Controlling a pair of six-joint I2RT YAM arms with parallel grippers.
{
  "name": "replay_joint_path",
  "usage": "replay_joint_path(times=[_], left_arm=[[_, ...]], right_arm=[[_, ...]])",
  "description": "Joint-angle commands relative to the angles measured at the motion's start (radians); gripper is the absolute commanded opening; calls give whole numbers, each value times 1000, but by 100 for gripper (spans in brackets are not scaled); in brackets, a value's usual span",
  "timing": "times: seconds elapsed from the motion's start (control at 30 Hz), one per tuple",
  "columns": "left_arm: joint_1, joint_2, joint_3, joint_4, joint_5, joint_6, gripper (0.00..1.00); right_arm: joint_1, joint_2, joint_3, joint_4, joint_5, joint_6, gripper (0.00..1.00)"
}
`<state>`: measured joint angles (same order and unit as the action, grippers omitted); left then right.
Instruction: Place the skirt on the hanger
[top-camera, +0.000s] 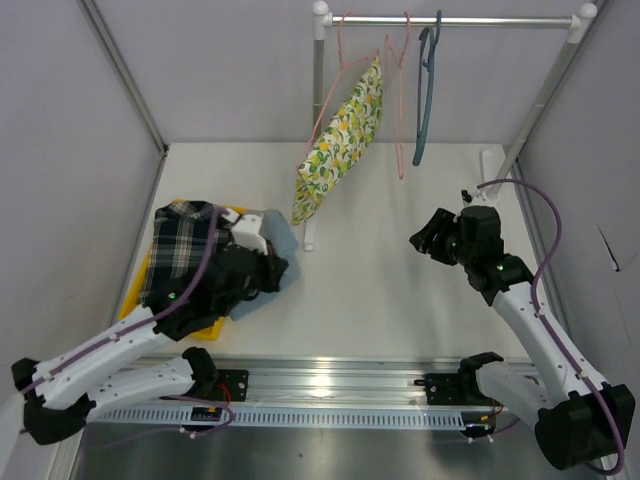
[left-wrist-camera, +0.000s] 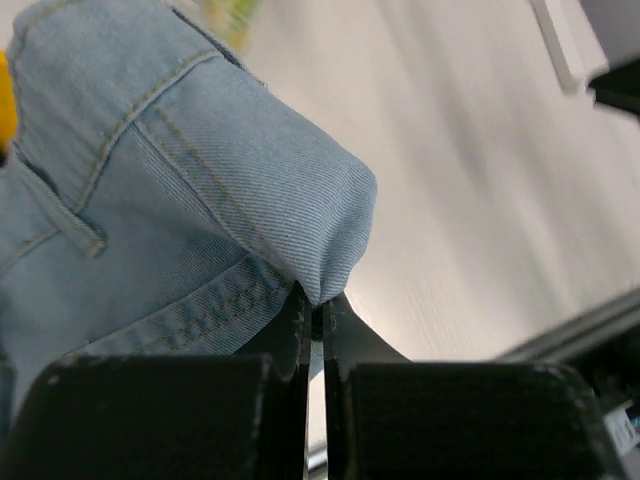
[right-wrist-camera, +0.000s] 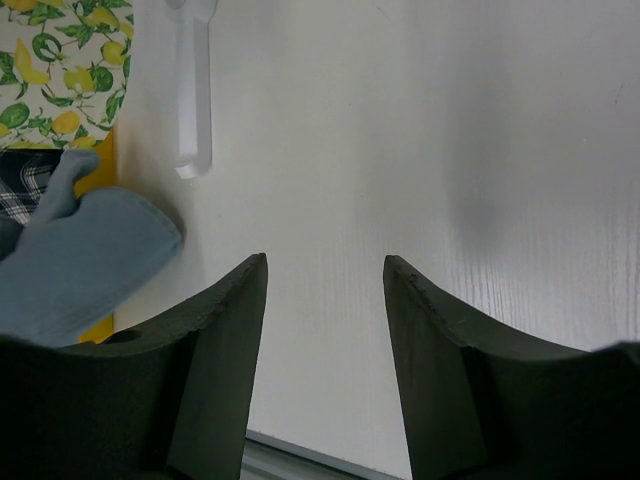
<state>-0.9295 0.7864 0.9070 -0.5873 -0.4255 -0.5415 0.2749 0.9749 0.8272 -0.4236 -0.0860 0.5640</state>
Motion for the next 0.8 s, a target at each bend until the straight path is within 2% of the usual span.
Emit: replay_joint_path(times=[0.0, 0.03, 0.1, 0.23, 0.3, 0.4, 0.43, 0.47, 0.53, 0.67, 0.73, 0.77], left_arm=[[-132, 106, -60, 208, -10, -95, 0], [-179, 164, -84, 243, -9, -112, 0], [-210, 223, -106, 358, 37, -146, 0], [-268, 391, -96, 463, 76, -163, 0], [-272, 483, -88, 506, 106, -161, 10], [-272, 525, -92, 541, 142, -140, 39], [-272, 521, -89, 538, 136, -134, 56], [-272, 511, -92, 531, 123, -126, 61], [-266, 472, -95, 491, 76, -121, 70], [-230, 361, -111, 338, -43, -167, 74], [-203, 285, -120, 273, -97, -196, 74], [-187, 263, -119, 182, -151, -253, 75]], right_arm=[[9, -25, 32, -21, 32, -12, 56], [9, -31, 23, -26, 34, -10, 56], [7, -41, 13, -29, 34, -9, 56], [10, -53, -11, -41, 37, -15, 56], [9, -54, -28, -49, 38, -19, 57], [10, -56, -62, -38, 25, -15, 57], [10, -56, -71, -27, 20, -13, 58], [12, -51, -80, -21, 9, -12, 58], [12, -41, -102, -1, -3, -13, 59], [50, 28, -96, 37, -40, -18, 60], [119, 57, -65, 49, -14, -26, 60], [145, 92, -50, 52, 3, -30, 61]])
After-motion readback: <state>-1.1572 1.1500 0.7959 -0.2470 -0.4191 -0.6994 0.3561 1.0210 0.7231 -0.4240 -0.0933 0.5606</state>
